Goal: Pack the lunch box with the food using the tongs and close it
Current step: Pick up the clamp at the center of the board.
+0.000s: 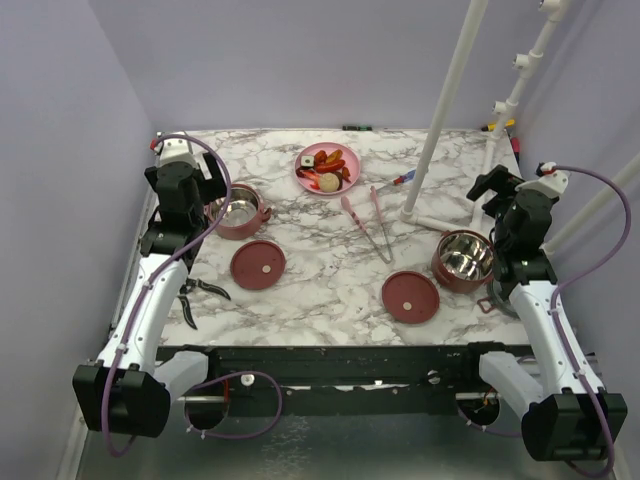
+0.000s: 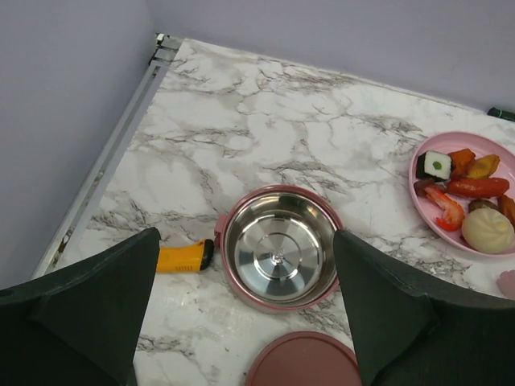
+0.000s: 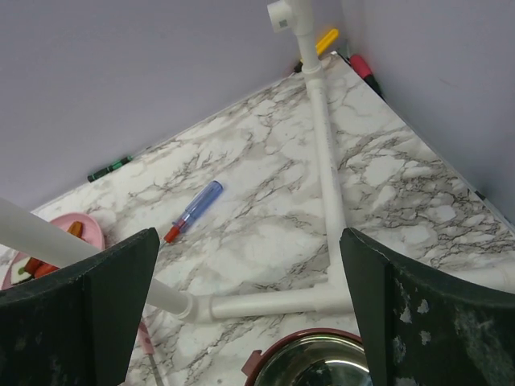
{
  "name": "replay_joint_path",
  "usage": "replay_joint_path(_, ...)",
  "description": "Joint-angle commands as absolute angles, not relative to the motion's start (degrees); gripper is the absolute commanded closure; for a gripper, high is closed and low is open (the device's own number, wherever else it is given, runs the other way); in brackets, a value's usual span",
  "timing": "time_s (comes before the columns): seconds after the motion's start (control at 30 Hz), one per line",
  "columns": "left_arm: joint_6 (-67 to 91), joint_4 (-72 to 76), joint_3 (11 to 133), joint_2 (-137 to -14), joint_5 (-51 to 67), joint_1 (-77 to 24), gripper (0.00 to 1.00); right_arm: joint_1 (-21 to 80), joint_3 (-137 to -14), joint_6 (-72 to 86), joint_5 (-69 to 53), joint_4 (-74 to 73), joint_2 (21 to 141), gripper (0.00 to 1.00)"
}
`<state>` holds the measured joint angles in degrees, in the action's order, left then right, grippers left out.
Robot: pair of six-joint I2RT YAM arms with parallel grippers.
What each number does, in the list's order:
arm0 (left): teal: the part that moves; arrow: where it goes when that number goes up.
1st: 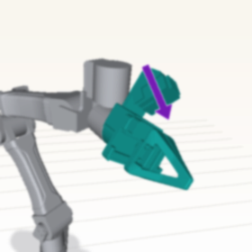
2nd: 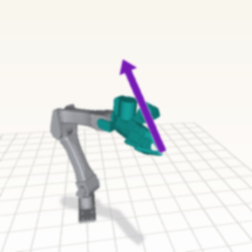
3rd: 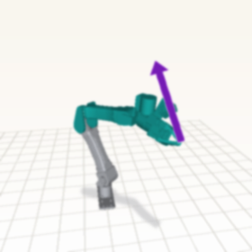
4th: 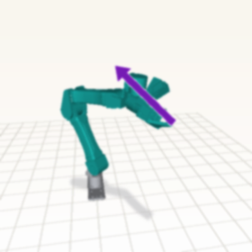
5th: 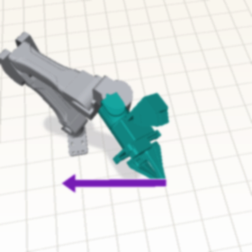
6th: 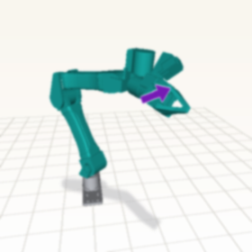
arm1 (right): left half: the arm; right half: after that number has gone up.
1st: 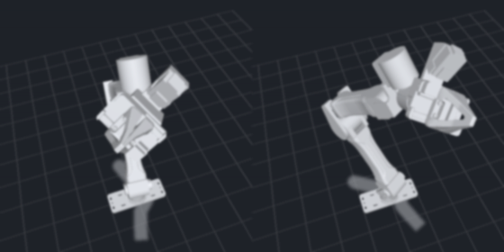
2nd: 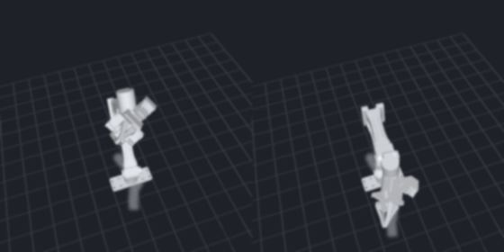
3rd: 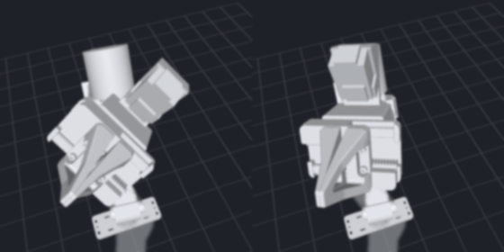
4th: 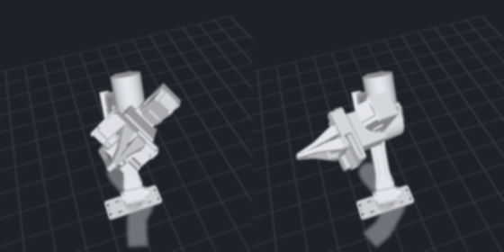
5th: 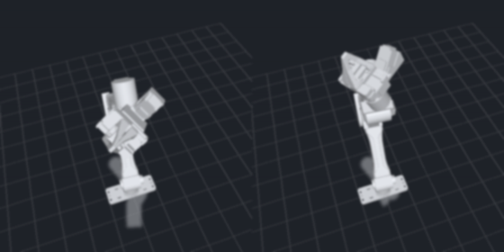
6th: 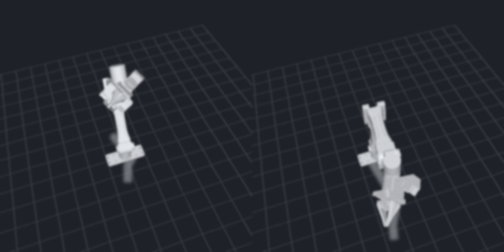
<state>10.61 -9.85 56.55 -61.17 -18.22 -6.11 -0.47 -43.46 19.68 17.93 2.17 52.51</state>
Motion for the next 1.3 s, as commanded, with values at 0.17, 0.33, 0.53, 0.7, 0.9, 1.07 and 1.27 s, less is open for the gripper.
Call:
replay_joint_path(0.17, 11.2, -10.6, 55.7, -61.6, -17.9, -6.0, 0.09, -0.6, -41.4, 19.5, 15.3, 4.1, 51.0, 0.0)
replay_joint_path(0.33, 13.0, -10.7, 55.0, -61.8, -21.1, -5.9, 0.09, -0.6, -42.3, 18.0, 8.5, 3.3, 51.6, 0.0)
replay_joint_path(0.53, 15.1, -10.6, 53.9, -62.2, -18.8, -6.0, 0.09, -0.5, -42.2, 18.2, -8.3, 1.1, 53.2, 0.07)
replay_joint_path(0.7, 17.5, -10.3, 53.6, -62.5, -15.6, -6.4, 0.12, 3.1, -39.2, 18.7, -15.1, 1.0, 54.2, 0.1)
replay_joint_path(0.9, 19.1, -9.7, 53.6, -63.7, -13.1, -6.8, 0.14, 10.4, -37.2, 20.2, -16.9, 0.7, 56.7, 0.13)
replay_joint_path(1.07, 19.8, -8.8, 53.0, -63.7, -11.5, -7.2, 0.15, 18.1, -36.6, 20.3, -12.3, 1.5, 63.1, 0.13)
replay_joint_path(1.27, 20.3, -8.2, 52.5, -63.6, -9.7, -7.2, 0.15, 26.3, -37.8, 18.9, -2.9, 5.1, 73.7, 0.13)
